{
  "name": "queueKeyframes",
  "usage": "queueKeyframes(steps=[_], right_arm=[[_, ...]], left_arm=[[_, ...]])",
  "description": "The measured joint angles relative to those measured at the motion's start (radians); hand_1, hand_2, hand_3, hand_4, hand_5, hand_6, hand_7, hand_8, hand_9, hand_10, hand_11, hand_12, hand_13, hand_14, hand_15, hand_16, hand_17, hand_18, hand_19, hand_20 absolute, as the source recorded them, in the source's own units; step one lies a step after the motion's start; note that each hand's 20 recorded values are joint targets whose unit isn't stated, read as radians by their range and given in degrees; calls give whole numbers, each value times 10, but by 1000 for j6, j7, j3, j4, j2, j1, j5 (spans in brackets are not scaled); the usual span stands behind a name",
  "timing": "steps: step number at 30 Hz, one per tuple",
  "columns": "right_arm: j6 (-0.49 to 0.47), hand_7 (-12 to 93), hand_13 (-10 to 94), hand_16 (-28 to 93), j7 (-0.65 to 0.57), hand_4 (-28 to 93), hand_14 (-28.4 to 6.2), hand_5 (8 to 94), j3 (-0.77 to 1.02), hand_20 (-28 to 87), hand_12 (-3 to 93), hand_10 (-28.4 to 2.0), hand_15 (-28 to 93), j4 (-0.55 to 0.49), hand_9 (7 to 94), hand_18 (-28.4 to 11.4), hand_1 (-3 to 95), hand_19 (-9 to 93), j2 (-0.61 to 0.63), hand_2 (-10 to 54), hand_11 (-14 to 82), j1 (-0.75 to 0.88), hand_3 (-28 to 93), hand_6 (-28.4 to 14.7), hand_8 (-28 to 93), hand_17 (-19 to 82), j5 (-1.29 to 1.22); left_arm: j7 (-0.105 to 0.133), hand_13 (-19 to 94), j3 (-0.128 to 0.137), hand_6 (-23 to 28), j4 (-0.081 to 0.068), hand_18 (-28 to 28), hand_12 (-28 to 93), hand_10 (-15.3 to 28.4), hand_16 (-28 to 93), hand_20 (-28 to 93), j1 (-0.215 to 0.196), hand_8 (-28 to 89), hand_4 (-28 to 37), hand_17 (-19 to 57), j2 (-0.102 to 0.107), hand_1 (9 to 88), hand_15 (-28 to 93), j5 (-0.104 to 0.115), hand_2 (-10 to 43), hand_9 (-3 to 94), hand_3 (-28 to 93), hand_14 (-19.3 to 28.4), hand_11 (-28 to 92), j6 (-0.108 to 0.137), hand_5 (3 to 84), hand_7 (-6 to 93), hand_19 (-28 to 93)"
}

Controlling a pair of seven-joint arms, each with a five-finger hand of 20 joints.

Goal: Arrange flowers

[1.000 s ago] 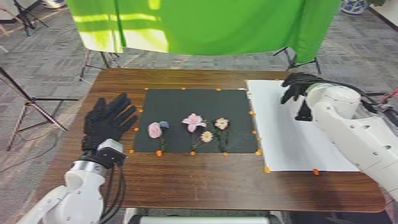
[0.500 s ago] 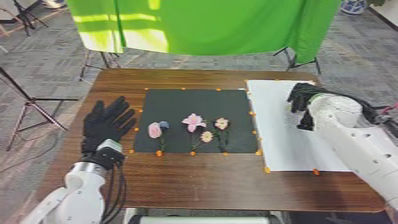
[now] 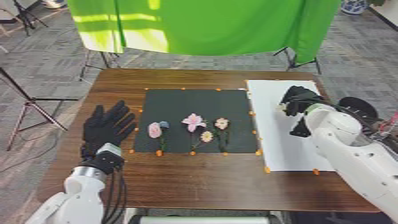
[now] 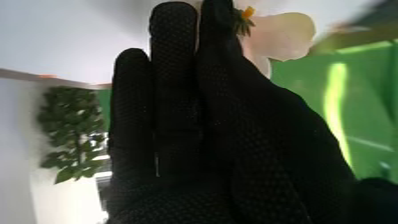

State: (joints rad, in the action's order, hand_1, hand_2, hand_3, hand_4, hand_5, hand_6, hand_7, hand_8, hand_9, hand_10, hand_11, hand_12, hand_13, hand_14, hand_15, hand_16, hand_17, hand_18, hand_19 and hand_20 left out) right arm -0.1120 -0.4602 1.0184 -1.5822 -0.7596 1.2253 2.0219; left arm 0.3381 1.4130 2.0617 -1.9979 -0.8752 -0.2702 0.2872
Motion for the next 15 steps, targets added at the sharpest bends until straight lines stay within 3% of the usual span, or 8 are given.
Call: queueKeyframes(steps=[8, 15], right_arm=[[-23, 140, 740, 420, 16, -283, -26, 676, 4, -15, 332, -76, 239, -226, 808, -101, 691, 893, -1, -59, 47, 52, 668, 45, -120, 253, -23], [-89, 138, 728, 414, 38, -283, -28, 658, -4, 89, 304, -83, 232, -267, 782, -119, 674, 790, -59, -61, 39, 87, 668, 36, -122, 268, -7]], left_arm=[[0, 145, 13, 106, 1, 143, 50, 158, -83, 58, -16, -77, -283, -84, -12, 207, 301, -3, 174, 248, 686, 166, 209, -7, 394, 97, 323], [0, 144, 13, 104, 1, 142, 51, 159, -83, 57, -13, -77, -283, -83, -12, 206, 298, -6, 173, 247, 685, 162, 208, -9, 390, 98, 321]])
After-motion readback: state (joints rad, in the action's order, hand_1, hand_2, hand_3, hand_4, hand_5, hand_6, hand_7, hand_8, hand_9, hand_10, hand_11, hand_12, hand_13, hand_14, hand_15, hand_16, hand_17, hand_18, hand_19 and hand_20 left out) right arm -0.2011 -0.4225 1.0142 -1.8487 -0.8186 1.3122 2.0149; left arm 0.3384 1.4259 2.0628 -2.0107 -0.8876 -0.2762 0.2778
